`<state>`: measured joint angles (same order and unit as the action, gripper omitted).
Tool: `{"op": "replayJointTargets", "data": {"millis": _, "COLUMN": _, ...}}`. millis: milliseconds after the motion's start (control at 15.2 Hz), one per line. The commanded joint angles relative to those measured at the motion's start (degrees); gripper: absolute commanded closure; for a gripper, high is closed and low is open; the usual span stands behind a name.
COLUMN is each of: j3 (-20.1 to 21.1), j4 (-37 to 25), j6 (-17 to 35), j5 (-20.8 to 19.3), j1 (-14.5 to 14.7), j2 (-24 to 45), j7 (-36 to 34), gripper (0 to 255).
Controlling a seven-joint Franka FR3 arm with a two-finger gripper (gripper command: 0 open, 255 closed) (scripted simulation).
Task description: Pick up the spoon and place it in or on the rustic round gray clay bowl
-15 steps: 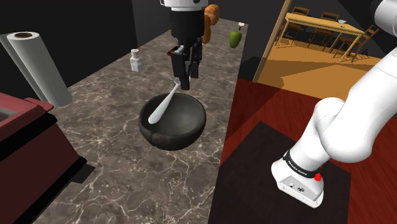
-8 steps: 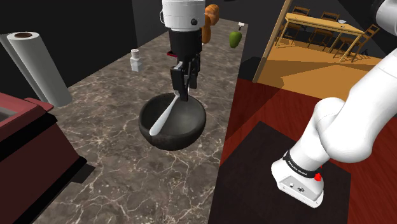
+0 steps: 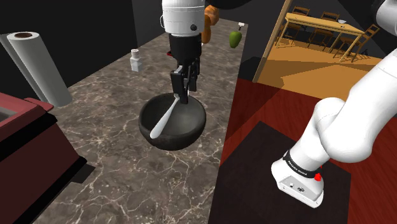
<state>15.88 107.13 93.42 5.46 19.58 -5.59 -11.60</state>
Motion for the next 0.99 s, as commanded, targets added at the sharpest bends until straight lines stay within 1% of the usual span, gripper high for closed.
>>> {"op": "replayJointTargets", "data": {"millis": 0, "j3": 0.0, "j4": 0.0, "j6": 0.0, "j5": 0.0, "j1": 0.0, "j2": 0.0, "j7": 0.0, "gripper": 255}}
{"op": "replayJointTargets", "data": {"millis": 66, "j3": 0.0, "j4": 0.0, "j6": 0.0, "j5": 0.0, "j1": 0.0, "j2": 0.0, "j7": 0.0, "gripper": 0}}
{"op": "replayJointTargets", "data": {"millis": 396, "j3": 0.0, "j4": 0.0, "j6": 0.0, "j5": 0.0, "j1": 0.0, "j2": 0.0, "j7": 0.0, "gripper": 0}}
{"op": "replayJointTargets", "data": {"millis": 660, "j3": -0.1, "j4": -9.4, "j6": -7.5, "j5": -0.6, "j1": -0.2, "j2": 2.0, "j7": -0.5, "gripper": 0}}
{"op": "replayJointTargets", "data": {"millis": 924, "j3": -0.1, "j4": -9.4, "j6": -7.5, "j5": -0.6, "j1": -0.2, "j2": 2.0, "j7": -0.5, "gripper": 0}}
